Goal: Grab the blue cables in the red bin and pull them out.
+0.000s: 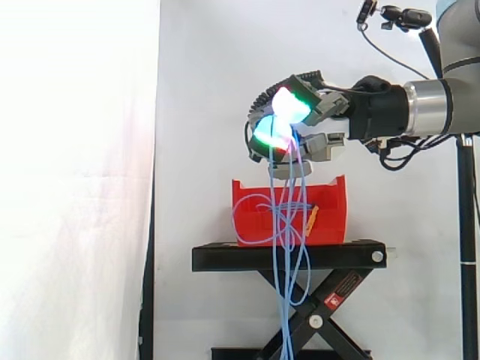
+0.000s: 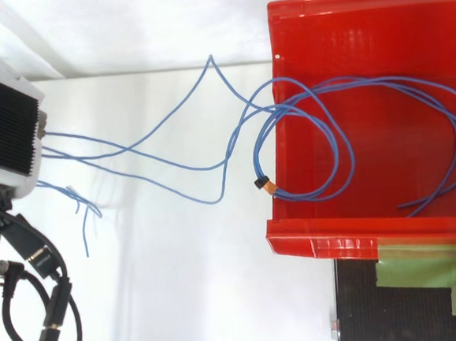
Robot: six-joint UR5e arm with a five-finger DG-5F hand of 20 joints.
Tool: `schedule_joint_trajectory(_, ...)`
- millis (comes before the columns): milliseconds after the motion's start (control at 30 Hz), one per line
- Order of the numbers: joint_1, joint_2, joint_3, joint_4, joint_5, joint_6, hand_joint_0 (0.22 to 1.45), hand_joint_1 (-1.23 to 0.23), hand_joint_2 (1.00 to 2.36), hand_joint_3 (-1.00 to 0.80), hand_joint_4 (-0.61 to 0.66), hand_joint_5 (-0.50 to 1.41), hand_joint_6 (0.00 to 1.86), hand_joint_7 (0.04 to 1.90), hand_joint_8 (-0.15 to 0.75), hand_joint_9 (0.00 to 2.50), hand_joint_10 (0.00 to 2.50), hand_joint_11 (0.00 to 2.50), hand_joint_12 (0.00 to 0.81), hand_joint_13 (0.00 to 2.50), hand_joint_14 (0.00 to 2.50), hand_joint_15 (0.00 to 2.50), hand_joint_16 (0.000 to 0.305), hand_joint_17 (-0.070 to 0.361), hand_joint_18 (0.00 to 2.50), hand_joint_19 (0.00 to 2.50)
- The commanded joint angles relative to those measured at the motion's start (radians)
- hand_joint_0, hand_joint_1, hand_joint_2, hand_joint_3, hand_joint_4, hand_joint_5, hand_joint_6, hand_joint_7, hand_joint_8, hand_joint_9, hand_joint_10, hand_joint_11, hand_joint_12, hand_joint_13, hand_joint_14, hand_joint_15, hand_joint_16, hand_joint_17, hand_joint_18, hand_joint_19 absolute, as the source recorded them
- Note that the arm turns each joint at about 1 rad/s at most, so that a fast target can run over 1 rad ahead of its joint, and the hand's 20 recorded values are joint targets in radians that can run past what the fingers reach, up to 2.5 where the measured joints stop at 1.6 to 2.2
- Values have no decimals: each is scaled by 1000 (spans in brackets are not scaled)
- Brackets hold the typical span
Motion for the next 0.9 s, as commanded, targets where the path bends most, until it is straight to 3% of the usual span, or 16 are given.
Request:
schedule_joint_trajectory(0, 1, 0, 1, -7, -1, -2, 880, -931, 1000, -1000, 213, 815, 898, 467, 231, 1289, 32, 1256, 301, 1057, 2500, 780, 39, 89, 1107, 1858)
schedule_joint_trajectory(867, -6, 0, 0, -7, -1, 7, 701, -831, 1000, -1000, 266, 859, 581, 587, 268, 1302, 31, 1232, 336, 1072, 2500, 720, 50, 113, 1041, 1509)
